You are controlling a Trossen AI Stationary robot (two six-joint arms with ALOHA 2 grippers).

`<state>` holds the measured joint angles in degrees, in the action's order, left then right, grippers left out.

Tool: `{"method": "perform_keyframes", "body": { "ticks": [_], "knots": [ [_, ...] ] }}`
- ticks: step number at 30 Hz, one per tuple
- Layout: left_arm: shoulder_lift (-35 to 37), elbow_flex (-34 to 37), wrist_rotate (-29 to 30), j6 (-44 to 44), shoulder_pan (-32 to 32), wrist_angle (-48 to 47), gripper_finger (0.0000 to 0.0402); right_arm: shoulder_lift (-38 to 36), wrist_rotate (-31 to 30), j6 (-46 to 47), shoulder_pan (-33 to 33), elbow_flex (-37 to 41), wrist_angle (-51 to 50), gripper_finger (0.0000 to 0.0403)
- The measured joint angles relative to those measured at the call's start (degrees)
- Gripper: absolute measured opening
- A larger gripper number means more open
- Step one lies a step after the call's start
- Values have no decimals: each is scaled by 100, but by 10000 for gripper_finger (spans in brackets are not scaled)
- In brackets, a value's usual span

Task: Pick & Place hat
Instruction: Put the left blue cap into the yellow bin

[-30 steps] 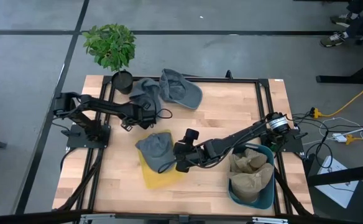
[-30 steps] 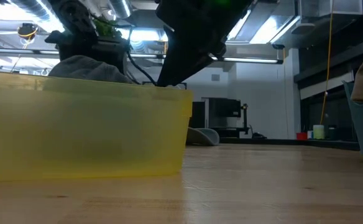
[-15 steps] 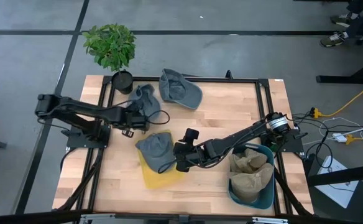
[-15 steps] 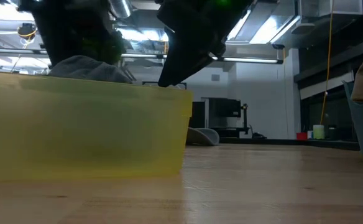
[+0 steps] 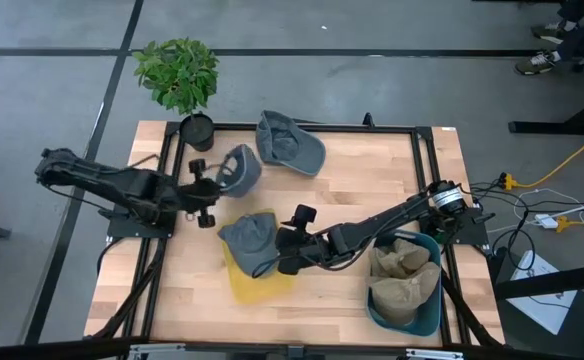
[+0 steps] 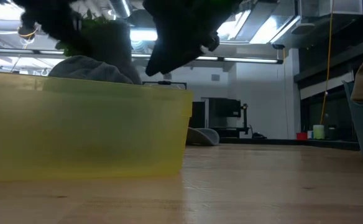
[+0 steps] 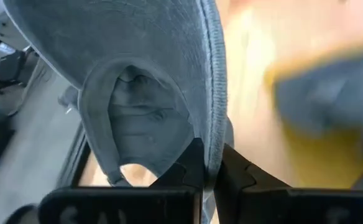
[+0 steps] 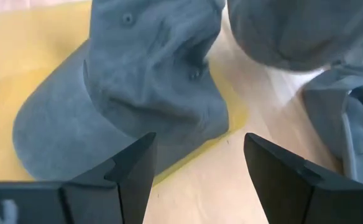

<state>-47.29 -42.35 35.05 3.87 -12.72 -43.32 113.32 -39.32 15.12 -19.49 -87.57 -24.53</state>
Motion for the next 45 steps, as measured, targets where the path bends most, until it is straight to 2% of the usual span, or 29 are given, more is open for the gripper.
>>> {"method": "perform_keyframes", "body": {
  "ticks": [5, 10, 13, 16, 20, 25, 30, 37, 41, 45],
  "knots": [
    [551, 0, 16, 470, -210, 721, 8, 0, -487, -56, 0, 0, 175, 241],
    [1029, 0, 147, 627, -446, 1028, 8, -6, -1504, -269, -121, 0, 19, 241],
    [1274, 0, 149, 648, -579, 1248, 8, -36, -2035, -320, -282, -2, -278, 241],
    [1495, 0, 114, 652, -724, 1530, 8, -66, -2482, 97, -376, -2, -909, 241],
    [1659, -2, -198, 729, -924, 1903, 8, -68, -2546, 623, -367, -2, -1419, 241],
    [1711, -2, -871, 1141, -1141, 1979, 8, -70, -2560, 417, -369, -2, -1222, 241],
    [1724, -2, -1366, 1798, -1299, 1997, 8, -70, -2403, -530, -450, -2, -736, 241],
    [1882, -2, -1366, 2393, -1389, 1915, 8, -70, -2007, -2984, -863, -2, 1095, 241],
    [2000, -2, -1213, 2453, -1388, 1868, 8, -70, -2268, -4169, -1080, -130, 1433, 241],
    [2030, -2, -1225, 2594, -1389, 1872, 8, -74, -2573, -4746, -1167, -367, 1455, 241]
  ]
}}
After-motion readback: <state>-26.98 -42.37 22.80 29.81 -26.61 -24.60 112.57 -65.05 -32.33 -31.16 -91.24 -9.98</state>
